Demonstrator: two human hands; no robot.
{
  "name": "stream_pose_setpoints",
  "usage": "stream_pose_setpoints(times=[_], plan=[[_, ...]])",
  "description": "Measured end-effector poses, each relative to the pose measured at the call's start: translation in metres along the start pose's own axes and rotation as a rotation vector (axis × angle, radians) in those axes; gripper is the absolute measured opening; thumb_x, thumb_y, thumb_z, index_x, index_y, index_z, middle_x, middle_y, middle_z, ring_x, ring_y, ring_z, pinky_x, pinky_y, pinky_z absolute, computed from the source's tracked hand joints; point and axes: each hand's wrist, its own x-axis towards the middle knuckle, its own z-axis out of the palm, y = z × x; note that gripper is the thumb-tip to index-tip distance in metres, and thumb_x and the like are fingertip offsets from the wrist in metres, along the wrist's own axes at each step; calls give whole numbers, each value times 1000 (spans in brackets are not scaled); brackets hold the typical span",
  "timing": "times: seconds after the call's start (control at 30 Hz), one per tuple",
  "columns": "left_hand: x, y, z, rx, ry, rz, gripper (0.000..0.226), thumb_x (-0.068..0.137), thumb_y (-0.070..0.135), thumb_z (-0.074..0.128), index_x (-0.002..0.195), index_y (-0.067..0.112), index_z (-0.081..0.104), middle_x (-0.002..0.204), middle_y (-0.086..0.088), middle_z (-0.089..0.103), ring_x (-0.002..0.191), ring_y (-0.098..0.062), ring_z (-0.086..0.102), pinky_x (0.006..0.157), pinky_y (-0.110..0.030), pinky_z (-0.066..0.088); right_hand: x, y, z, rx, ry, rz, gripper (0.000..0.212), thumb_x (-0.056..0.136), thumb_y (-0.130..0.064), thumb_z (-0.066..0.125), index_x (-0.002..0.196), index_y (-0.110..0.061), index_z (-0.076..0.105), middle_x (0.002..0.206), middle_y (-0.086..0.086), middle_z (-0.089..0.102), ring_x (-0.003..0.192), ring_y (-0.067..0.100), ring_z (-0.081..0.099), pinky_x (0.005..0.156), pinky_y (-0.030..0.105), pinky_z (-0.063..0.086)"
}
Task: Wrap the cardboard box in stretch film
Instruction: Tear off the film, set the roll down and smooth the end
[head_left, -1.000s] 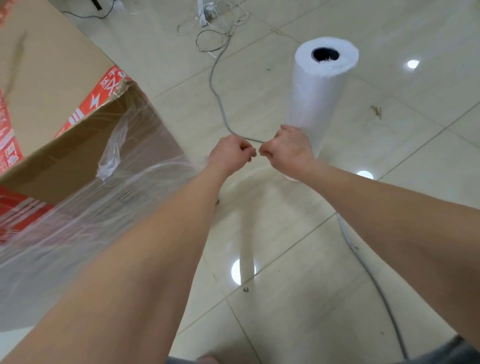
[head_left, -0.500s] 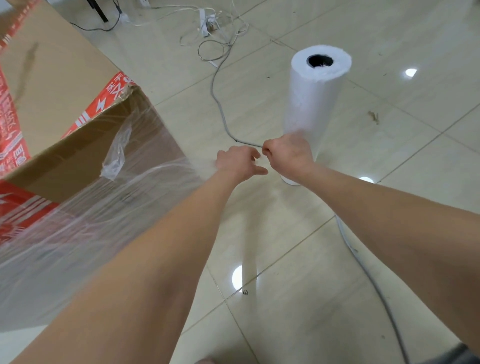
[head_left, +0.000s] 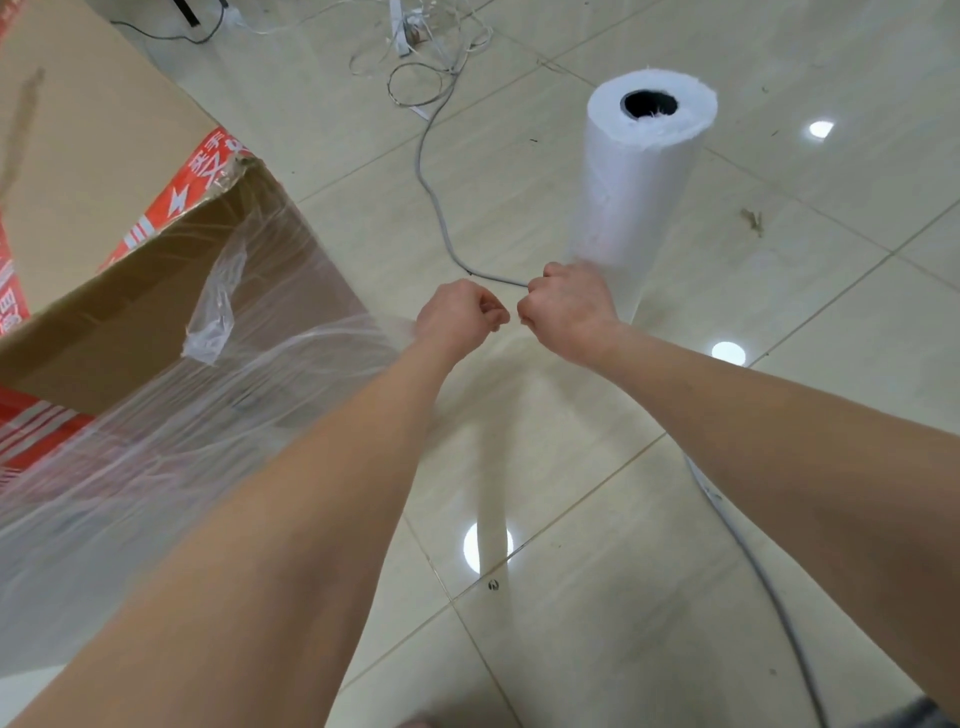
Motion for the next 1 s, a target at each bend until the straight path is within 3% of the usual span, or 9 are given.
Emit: stream_pose_setpoints(times=[0.13, 0.23, 0.33, 0.47, 0.6, 0.73, 0.83, 1.0], plan=[[4, -11, -3, -61, 92, -99, 14, 85, 21, 61, 86, 19, 75, 92, -2, 73, 91, -21, 65, 82, -33, 54, -8, 5, 2, -20, -9, -34, 30, 96, -17, 45, 113, -29, 66, 109, -6, 64, 107, 21, 51, 84, 31, 36], [6, -19, -7, 22, 142, -149, 17, 86, 22, 58, 92, 18, 74, 99, -5, 71, 97, -26, 64, 86, -35, 52, -13, 8, 5, 6, 2, -17, 29, 98, -19, 42, 116, -25, 64, 110, -3, 63, 107, 23, 50, 90, 32, 36], [2, -15, -5, 96, 43, -46, 26, 82, 31, 59, 106, 26, 66, 105, 4, 68, 104, -21, 61, 91, -35, 48, -12, 6, 7, -4, 19, -19, 30, 98, -20, 39, 117, -22, 62, 112, -2, 62, 109, 23, 49, 90, 33, 36], [-5, 0, 12, 394, -140, 99, 59, 75, 57, 66, 127, 33, 51, 118, 16, 62, 116, -12, 53, 97, -36, 35, -9, 3, 7, 19, 17, 11, 30, 98, -24, 38, 118, -19, 60, 114, 0, 61, 112, 23, 47, 87, 33, 35], [-1, -1, 14, 250, -47, 7, 17, 87, 34, 62, 99, 27, 71, 101, 4, 70, 102, -19, 62, 91, -33, 45, -12, 4, 13, 48, 20, 0, 30, 97, -19, 37, 115, -11, 60, 115, 6, 57, 113, 26, 44, 85, 34, 36], [-3, -8, 11, 125, -54, 1, 15, 87, 27, 60, 94, 26, 73, 93, 4, 71, 93, -18, 64, 85, -33, 52, -6, -3, 22, 104, -56, 25, 26, 95, -17, 42, 119, -12, 49, 112, 4, 63, 111, 25, 47, 78, 32, 36], [-3, -10, 13, 84, -60, 17, 15, 86, 27, 60, 92, 27, 74, 91, 5, 71, 92, -17, 64, 83, -34, 53, 0, -13, 27, 74, -117, 28, 32, 97, -32, 43, 126, -19, 42, 108, 2, 66, 111, 24, 51, 77, 32, 29], [2, -21, 13, -5, -18, -16, 13, 86, 23, 62, 87, 21, 74, 89, 2, 72, 81, -17, 63, 79, -34, 55, 5, -11, 26, 94, -112, 122, 28, 97, -21, 44, 114, -34, 62, 108, 0, 65, 103, 22, 58, 78, 30, 29]])
